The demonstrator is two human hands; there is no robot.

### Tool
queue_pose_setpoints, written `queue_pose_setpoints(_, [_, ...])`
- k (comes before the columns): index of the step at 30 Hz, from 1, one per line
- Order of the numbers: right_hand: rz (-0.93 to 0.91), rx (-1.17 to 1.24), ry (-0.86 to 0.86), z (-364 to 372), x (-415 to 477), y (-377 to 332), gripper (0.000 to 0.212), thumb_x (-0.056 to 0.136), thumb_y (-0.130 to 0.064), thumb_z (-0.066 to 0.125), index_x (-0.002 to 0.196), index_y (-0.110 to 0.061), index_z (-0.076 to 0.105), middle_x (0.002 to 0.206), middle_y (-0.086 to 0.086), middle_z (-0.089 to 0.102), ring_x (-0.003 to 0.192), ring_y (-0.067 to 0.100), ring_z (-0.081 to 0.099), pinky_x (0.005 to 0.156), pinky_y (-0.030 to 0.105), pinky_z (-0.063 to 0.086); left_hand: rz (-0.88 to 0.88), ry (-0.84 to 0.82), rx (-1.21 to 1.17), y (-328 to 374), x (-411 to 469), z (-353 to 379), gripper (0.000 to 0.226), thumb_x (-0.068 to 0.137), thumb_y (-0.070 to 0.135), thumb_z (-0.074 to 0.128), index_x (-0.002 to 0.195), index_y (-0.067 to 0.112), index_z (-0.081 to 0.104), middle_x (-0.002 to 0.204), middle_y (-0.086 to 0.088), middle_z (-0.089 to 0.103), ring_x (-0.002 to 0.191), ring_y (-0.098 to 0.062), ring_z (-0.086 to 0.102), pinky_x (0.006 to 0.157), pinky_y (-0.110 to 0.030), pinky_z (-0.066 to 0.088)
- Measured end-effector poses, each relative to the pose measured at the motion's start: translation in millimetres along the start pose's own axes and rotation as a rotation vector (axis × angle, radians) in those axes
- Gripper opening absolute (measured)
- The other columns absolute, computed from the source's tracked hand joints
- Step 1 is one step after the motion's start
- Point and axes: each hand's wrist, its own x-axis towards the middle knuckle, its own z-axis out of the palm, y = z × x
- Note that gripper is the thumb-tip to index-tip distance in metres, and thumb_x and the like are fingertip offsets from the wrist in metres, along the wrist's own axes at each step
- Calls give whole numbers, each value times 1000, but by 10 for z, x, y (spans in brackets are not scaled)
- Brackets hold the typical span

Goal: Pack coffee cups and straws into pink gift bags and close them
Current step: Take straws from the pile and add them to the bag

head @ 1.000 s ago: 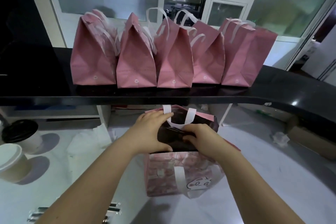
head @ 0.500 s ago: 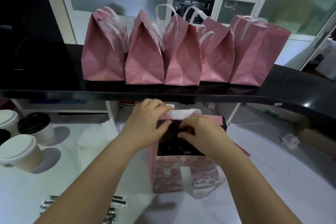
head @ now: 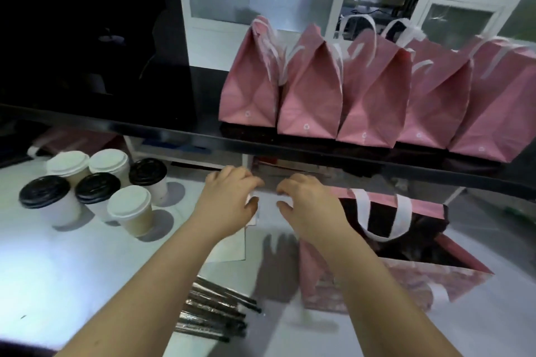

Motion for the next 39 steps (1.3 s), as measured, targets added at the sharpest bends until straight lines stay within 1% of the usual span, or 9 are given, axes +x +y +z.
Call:
queue_pose_setpoints(5, [45, 5, -94, 470, 196, -352, 24, 91, -23, 56, 114, -21, 62, 115, 0, 59, 105, 22, 54, 81, 34, 47, -146, -48, 18, -598, -281, 64, 36, 90, 33, 55, 126, 33, 57, 129, 8, 53, 124, -21, 40, 100, -40, 31])
queue_pose_setpoints(12, [223, 143, -219, 1286, 247, -489, 26, 90, -22, 59, 117, -21, 62, 118, 0, 60, 105, 19, 55, 82, 30, 47, -317, -174, -13, -1194, -631, 333, 38, 89, 32, 55, 128, 32, 57, 130, 6, 54, 124, -22, 44, 98, -39, 36])
queue_pose_setpoints(17, [413, 240, -263, 1752, 274, -482, 38, 89, -22, 63, 126, -18, 58, 125, 6, 58, 114, 24, 53, 93, 36, 46, -346, -244, -61, -1393, -723, 591, 38, 90, 34, 55, 128, 32, 56, 128, 4, 55, 120, -23, 45, 96, -39, 38])
queue_pose_setpoints(20, [583, 206, -268, 1955, 311, -469, 49, 88, -36, 63, 133, -17, 52, 128, 8, 56, 120, 27, 48, 99, 40, 42, -344, -261, -95, -1458, -738, 723, 37, 89, 34, 53, 126, 32, 57, 126, 5, 56, 117, -23, 47, 92, -38, 38])
queue_pose_setpoints(23, [674, 106, -292, 2125, 320, -453, 56, 85, -51, 62, 129, -18, 53, 125, 6, 57, 118, 28, 49, 100, 41, 41, -323, -298, -100, -1524, -704, 817, 38, 87, 31, 52, 125, 34, 58, 127, 6, 56, 117, -22, 48, 89, -37, 37])
queue_pose_setpoints(28, [824, 222, -168, 2343, 303, -445, 53, 79, -51, 70, 121, -23, 58, 119, -1, 64, 113, 24, 53, 99, 38, 42, -294, -281, -141, -1652, -531, 872, 40, 86, 27, 54, 125, 32, 59, 126, 5, 58, 114, -24, 52, 87, -37, 42])
queue_pose_setpoints(33, [805, 257, -195, 2447, 324, -386, 25, 80, -43, 70, 100, -28, 69, 110, -4, 66, 107, 24, 56, 93, 37, 45, -267, -267, -208, -1679, -335, 892, 39, 86, 25, 54, 124, 29, 60, 126, 3, 59, 116, -25, 51, 90, -40, 44])
queue_pose_setpoints(36, [685, 395, -38, 2462, 289, -387, 11, 79, -25, 76, 87, -22, 69, 96, -2, 67, 96, 24, 58, 89, 39, 45, -261, -225, -258, -1668, -268, 885, 39, 84, 25, 57, 122, 29, 62, 121, 2, 61, 112, -25, 53, 90, -42, 45])
queue_pose_setpoints(39, [624, 573, 47, 2331, 348, -325, 22, 78, -23, 78, 78, -35, 60, 89, -9, 66, 83, 12, 60, 79, 32, 49, -268, -164, -279, -1663, -226, 854, 39, 81, 22, 60, 119, 27, 64, 113, 1, 64, 106, -26, 56, 87, -44, 47])
